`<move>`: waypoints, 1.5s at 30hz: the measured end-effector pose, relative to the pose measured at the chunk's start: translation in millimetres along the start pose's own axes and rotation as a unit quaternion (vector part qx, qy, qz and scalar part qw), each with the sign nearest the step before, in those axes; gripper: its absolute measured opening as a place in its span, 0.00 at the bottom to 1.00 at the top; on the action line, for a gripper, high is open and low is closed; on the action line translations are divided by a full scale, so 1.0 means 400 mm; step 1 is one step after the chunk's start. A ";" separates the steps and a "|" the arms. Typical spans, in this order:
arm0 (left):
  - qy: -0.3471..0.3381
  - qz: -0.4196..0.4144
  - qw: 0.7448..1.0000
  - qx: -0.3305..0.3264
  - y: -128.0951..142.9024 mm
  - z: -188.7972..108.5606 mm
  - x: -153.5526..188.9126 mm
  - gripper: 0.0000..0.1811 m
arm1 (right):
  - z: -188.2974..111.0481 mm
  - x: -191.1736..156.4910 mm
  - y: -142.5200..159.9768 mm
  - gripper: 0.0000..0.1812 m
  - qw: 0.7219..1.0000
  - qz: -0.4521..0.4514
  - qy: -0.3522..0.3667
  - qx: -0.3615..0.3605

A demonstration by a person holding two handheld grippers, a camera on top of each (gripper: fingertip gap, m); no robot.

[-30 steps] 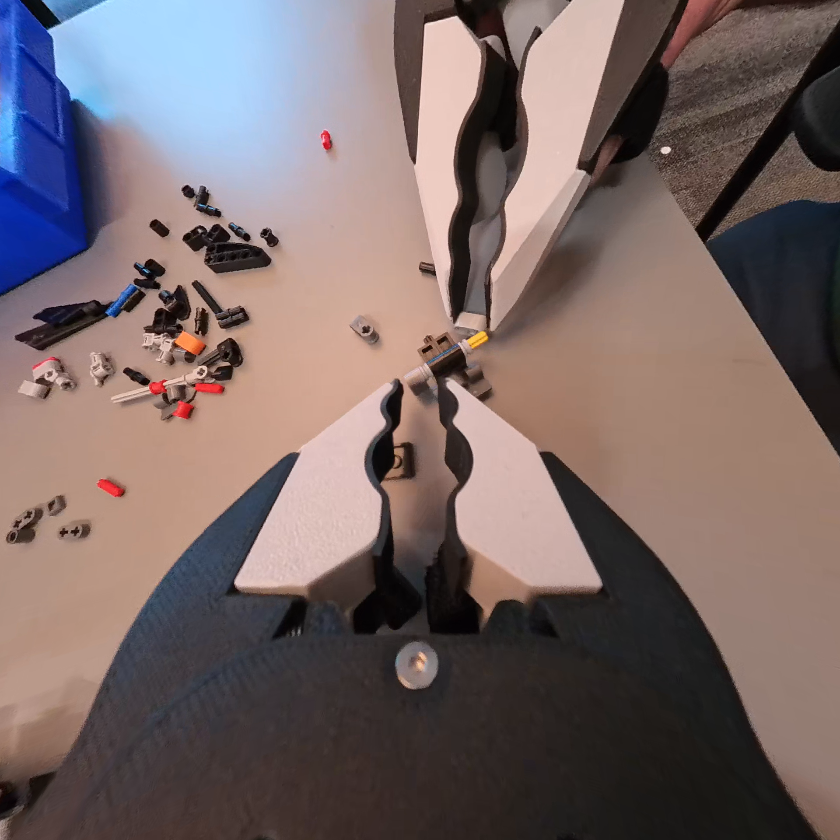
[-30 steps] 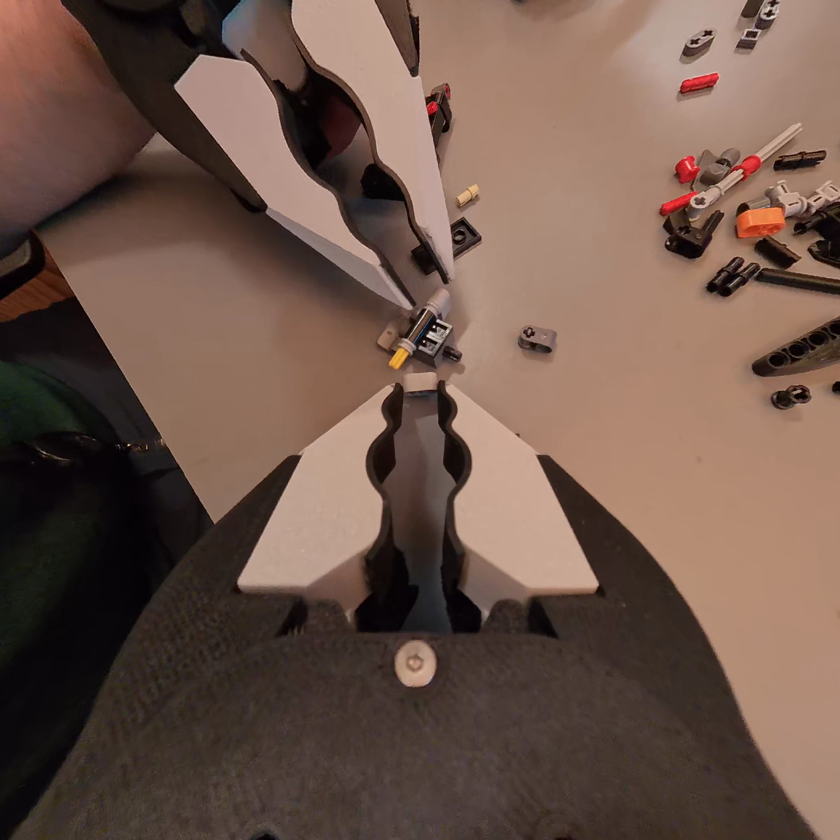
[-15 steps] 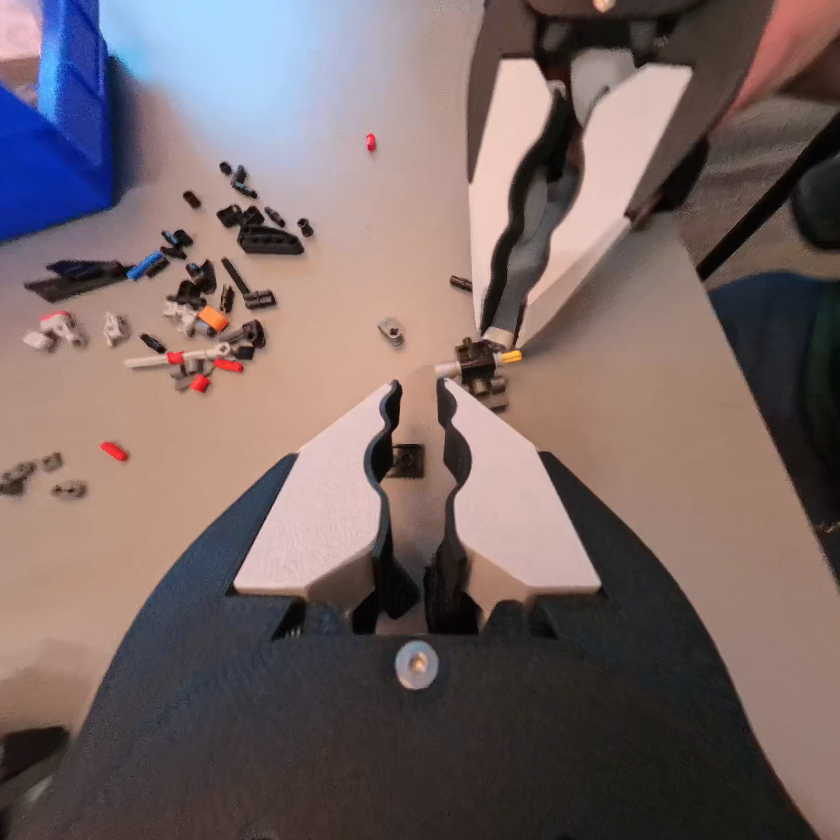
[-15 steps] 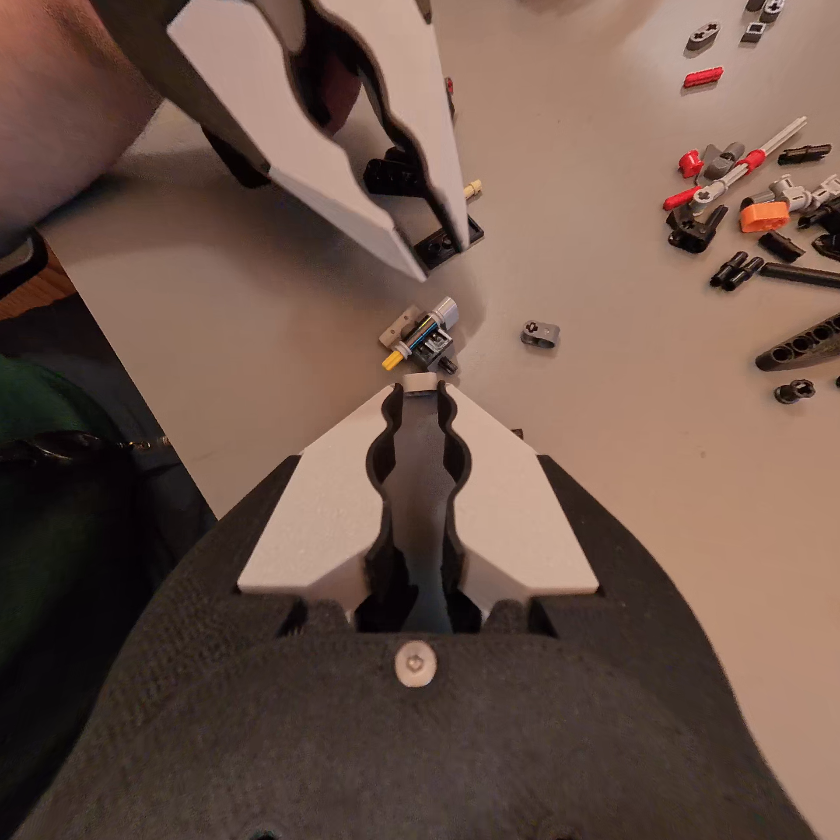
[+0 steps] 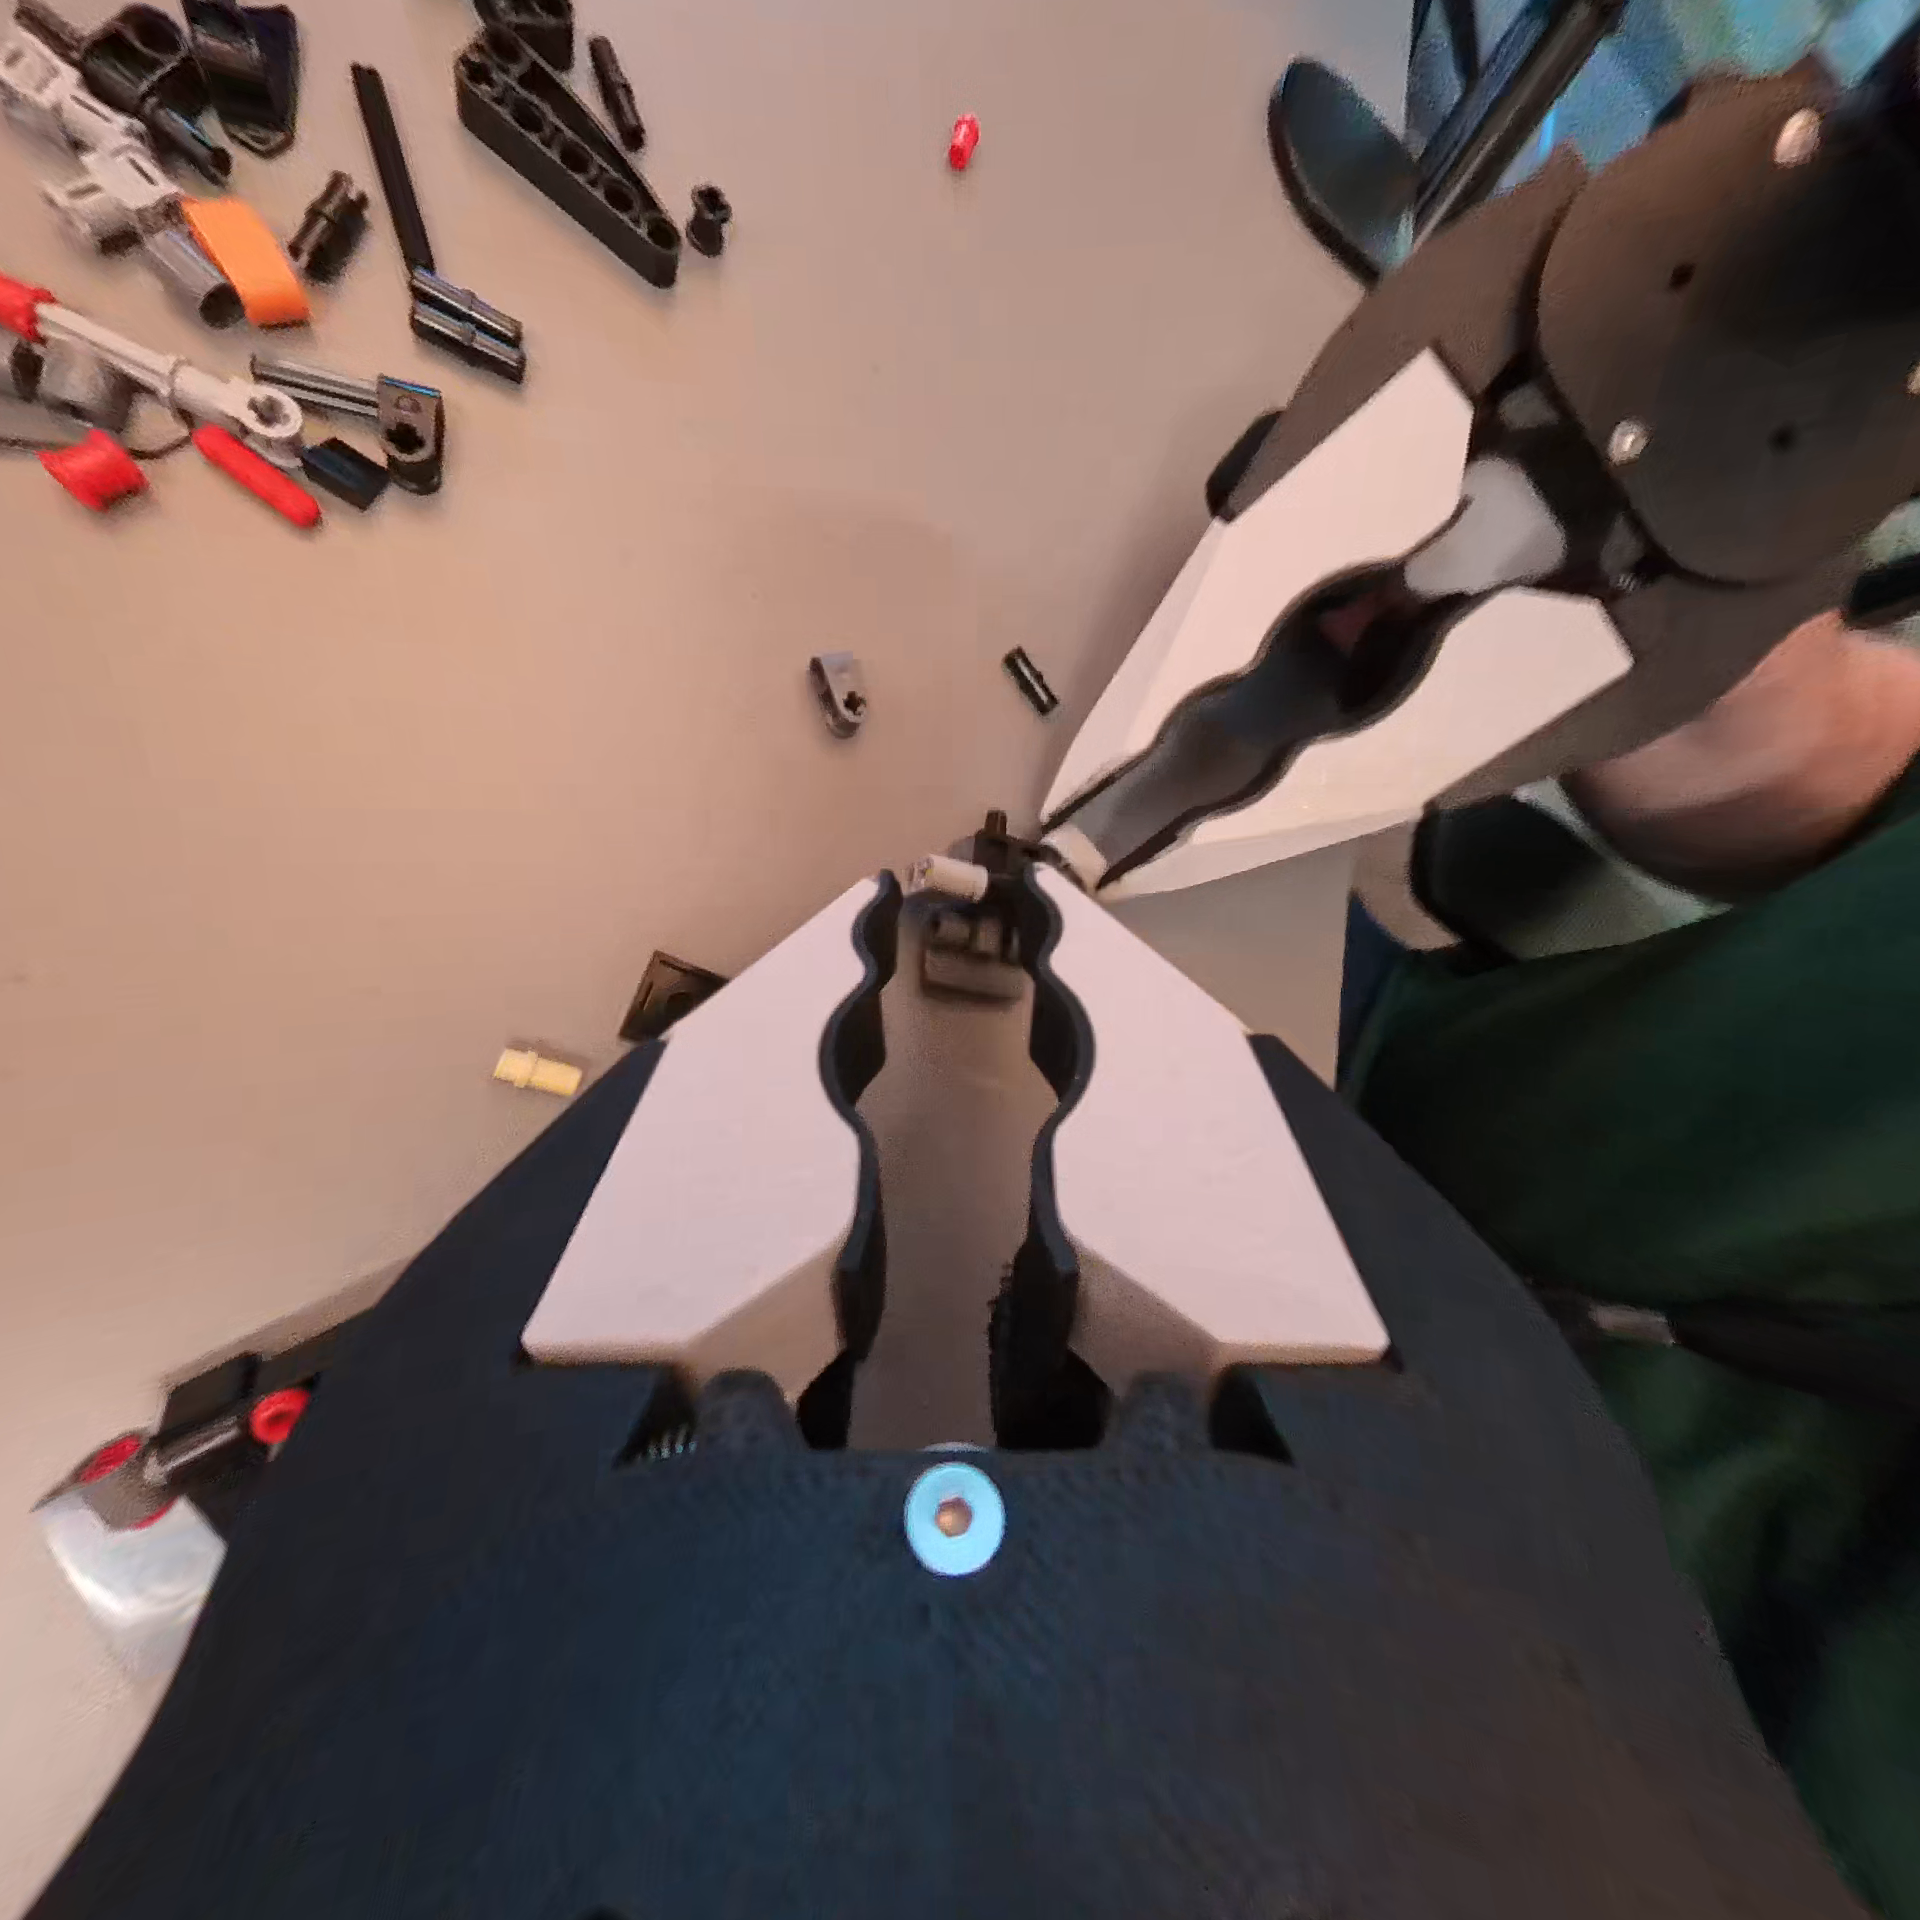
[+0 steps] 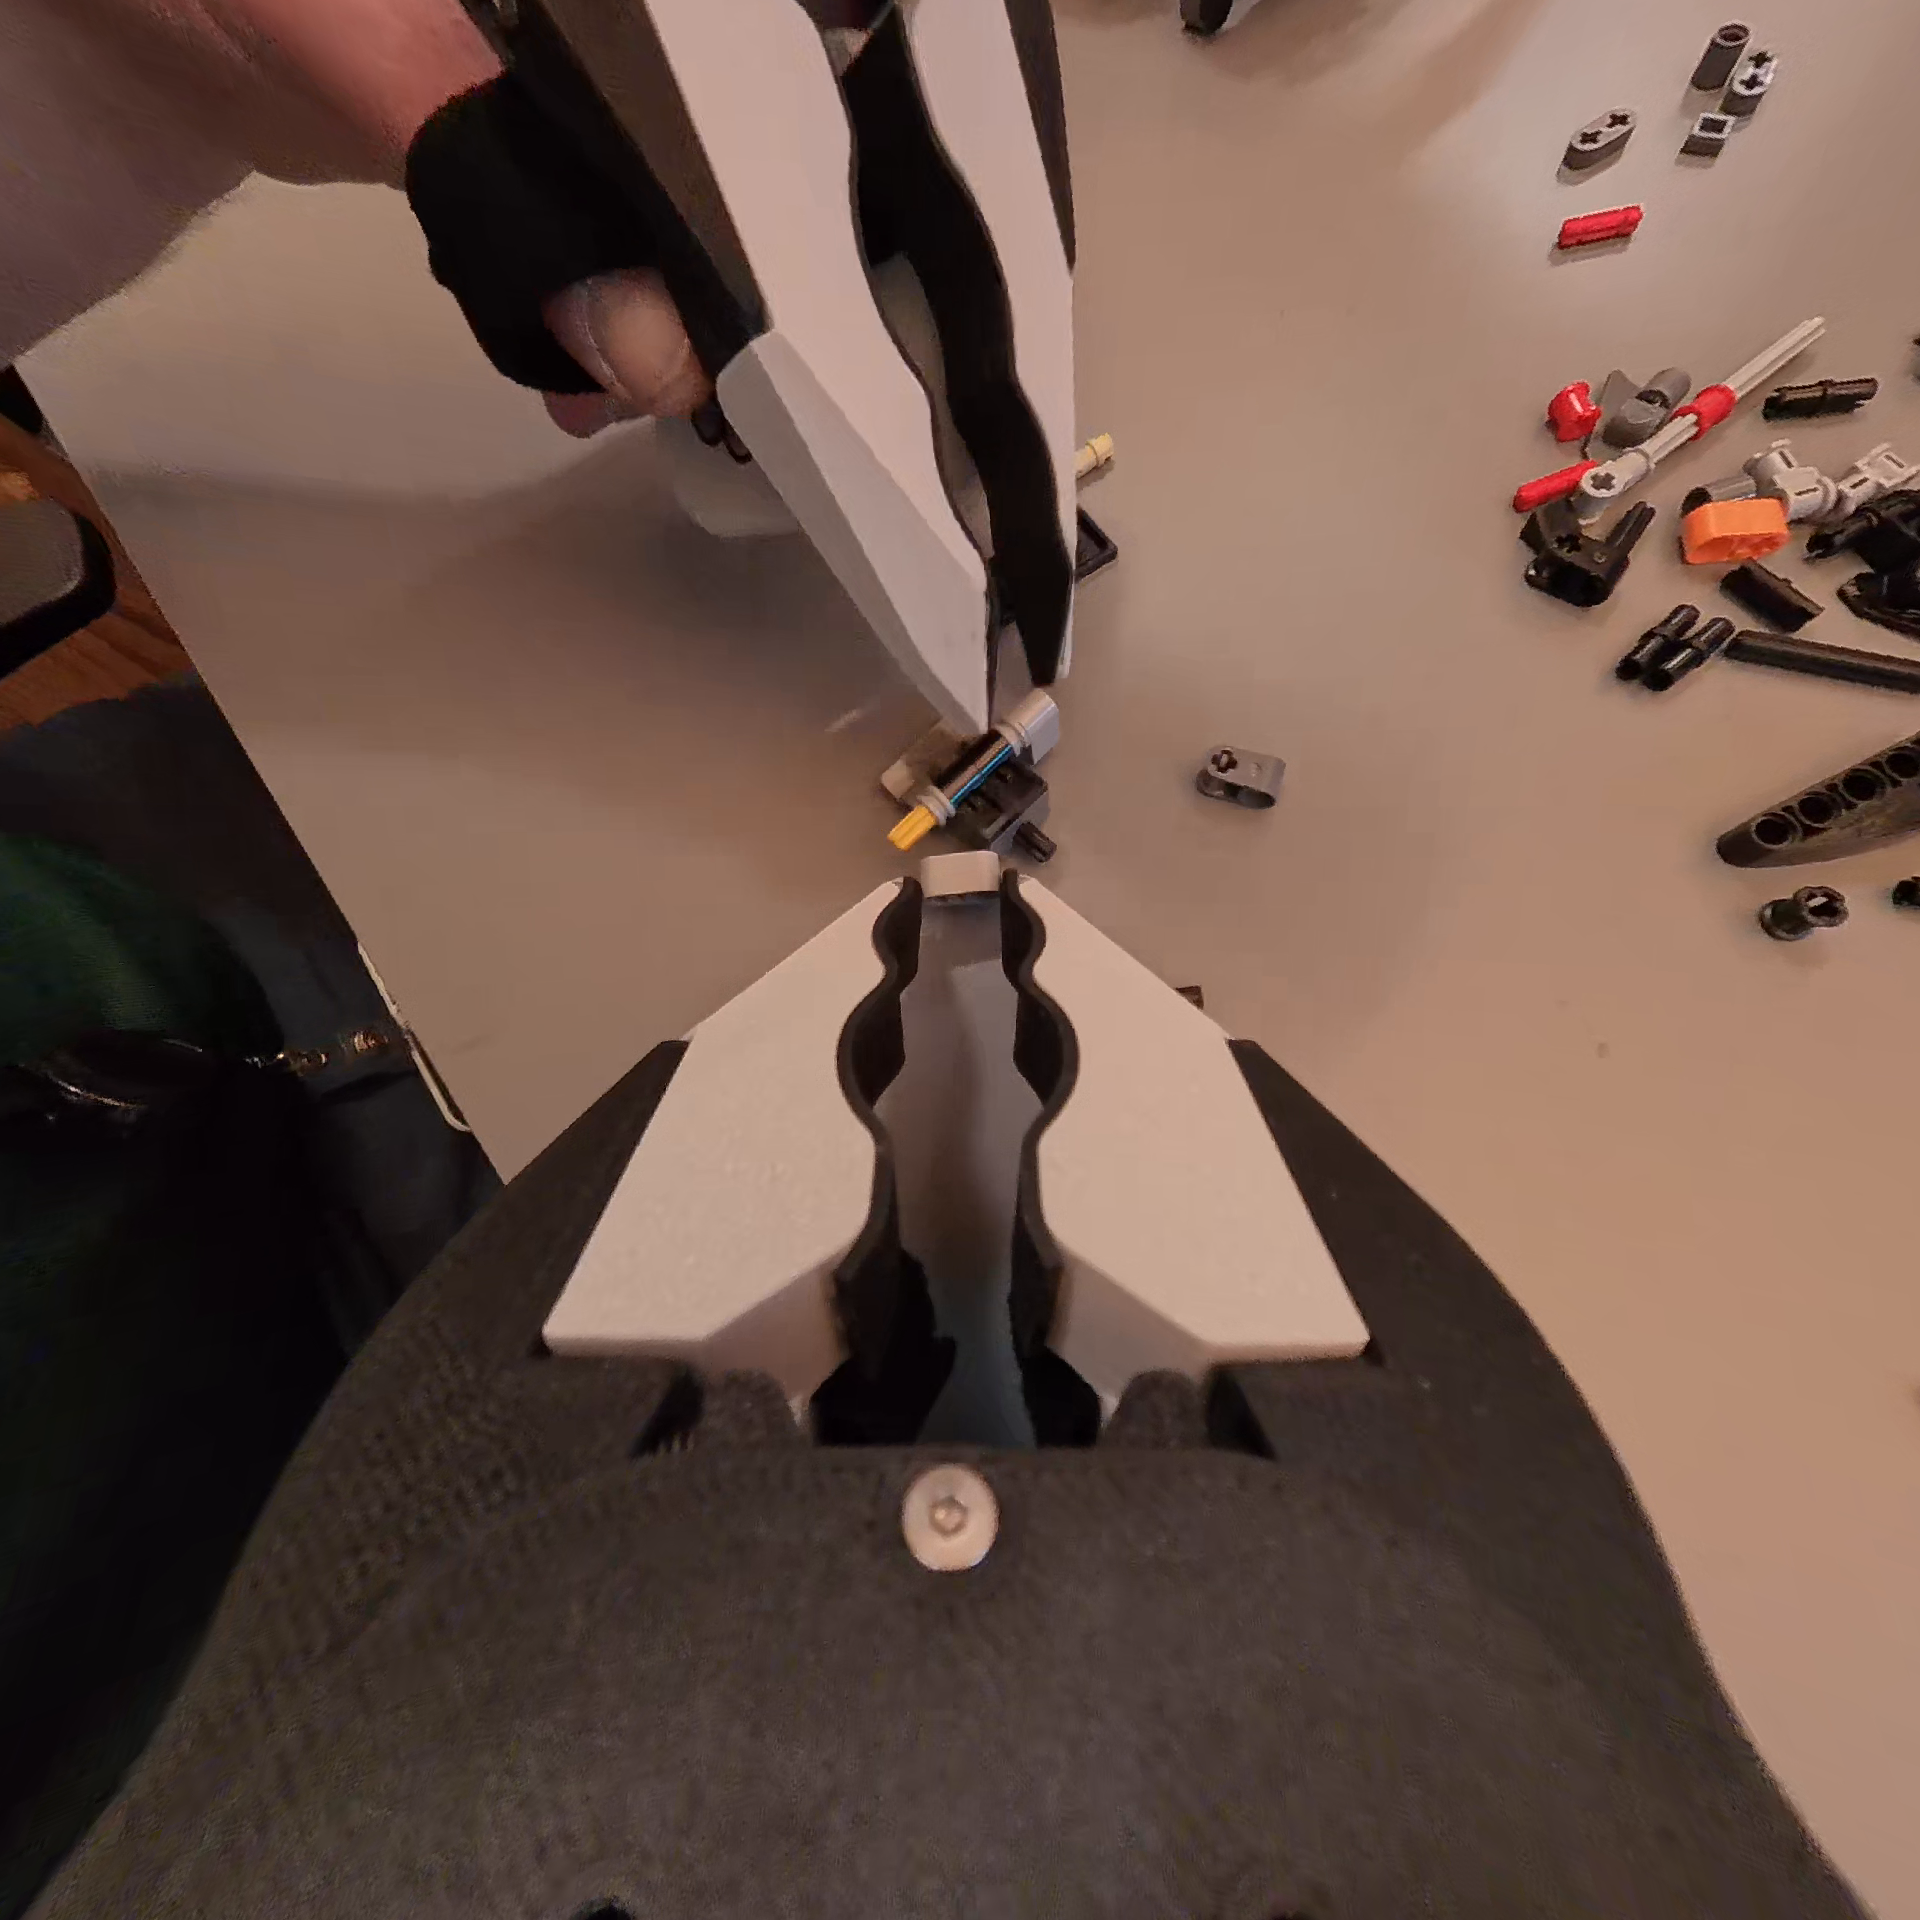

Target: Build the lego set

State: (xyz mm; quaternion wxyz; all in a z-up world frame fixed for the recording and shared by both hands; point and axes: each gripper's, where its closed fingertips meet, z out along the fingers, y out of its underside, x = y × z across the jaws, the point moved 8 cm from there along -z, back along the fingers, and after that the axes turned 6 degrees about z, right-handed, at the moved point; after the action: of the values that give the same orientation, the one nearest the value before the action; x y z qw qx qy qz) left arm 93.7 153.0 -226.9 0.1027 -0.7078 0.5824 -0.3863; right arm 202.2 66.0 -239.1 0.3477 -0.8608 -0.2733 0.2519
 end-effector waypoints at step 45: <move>0.024 -0.109 0.994 0.015 0.019 0.007 0.005 0.01 | -0.004 -0.006 0.000 0.07 1.000 -0.014 0.007 0.009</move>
State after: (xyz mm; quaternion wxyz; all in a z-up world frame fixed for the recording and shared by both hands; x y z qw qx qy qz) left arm 89.9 147.9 -232.5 0.0564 -0.7561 0.4983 -0.4205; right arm 201.5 63.7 -237.4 0.3613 -0.8554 -0.2806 0.2432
